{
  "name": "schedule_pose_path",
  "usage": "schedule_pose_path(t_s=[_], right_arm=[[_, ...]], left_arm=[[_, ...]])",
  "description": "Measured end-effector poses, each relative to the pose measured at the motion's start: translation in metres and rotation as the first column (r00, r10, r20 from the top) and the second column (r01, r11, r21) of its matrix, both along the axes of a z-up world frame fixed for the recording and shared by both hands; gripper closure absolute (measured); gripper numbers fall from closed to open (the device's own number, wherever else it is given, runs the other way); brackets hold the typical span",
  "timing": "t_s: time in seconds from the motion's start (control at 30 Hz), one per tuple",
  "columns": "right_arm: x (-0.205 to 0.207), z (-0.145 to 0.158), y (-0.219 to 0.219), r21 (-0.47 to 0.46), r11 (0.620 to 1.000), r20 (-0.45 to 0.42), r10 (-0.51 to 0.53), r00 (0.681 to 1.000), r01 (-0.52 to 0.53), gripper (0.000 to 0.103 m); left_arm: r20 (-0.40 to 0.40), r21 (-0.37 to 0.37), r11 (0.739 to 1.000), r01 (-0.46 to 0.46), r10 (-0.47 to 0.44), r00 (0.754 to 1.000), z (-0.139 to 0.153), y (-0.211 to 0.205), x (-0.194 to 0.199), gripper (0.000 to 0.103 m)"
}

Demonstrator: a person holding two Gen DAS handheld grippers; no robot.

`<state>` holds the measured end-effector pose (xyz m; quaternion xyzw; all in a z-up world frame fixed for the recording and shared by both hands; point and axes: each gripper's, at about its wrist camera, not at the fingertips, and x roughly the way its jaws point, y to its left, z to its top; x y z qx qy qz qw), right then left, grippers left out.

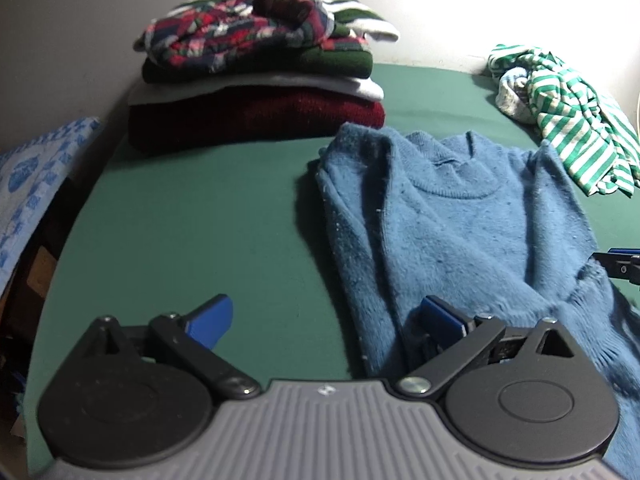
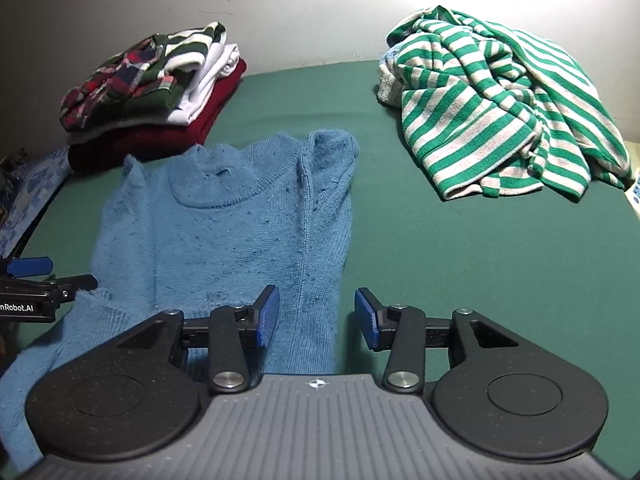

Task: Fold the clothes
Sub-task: 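Move both grippers over the folded blue sweater toward its collar end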

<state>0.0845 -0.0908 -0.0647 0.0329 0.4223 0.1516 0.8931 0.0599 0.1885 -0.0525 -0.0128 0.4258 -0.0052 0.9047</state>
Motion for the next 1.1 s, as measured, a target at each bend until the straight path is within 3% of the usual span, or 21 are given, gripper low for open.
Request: schedule_pose_path(t_s=[0.17,0.43,0.57,0.7,0.87,1.1], right_arm=[[0.010,-0.005,-0.002,0.032,0.999,0.006,0.004,1.000,-0.004,0.057],[0.025,-0.007,0.006,-0.002,0.999,0.043,0.046,0.998,-0.046,0.053],[0.032,-0.004,0.008,0.001,0.999,0.017,0.041,0.999,-0.041,0.053],[0.045,0.016,0.007,0.006,0.997,-0.021,0.072,0.997,-0.072,0.055],[0.064,0.060,0.014,-0.058,0.976,-0.036,0.207,0.978,-0.208,0.056],[0.071,0.092,0.026,-0.188,0.902,-0.113,0.373,0.921,-0.388,0.056]], left_arm=[[-0.002,-0.011,1.000,0.008,-0.008,1.000,-0.004,0.001,0.012,0.001],[0.000,-0.047,0.999,0.020,-0.020,1.000,-0.008,0.004,0.029,0.001],[-0.010,-0.047,0.998,0.031,-0.032,0.999,-0.006,0.002,0.031,0.001],[-0.027,0.000,0.994,0.107,-0.107,0.994,0.013,-0.001,0.037,0.004],[-0.044,0.072,0.982,0.174,-0.171,0.984,0.035,-0.004,0.045,0.002],[-0.090,0.153,0.968,0.197,-0.185,0.979,0.053,-0.006,0.058,0.001]])
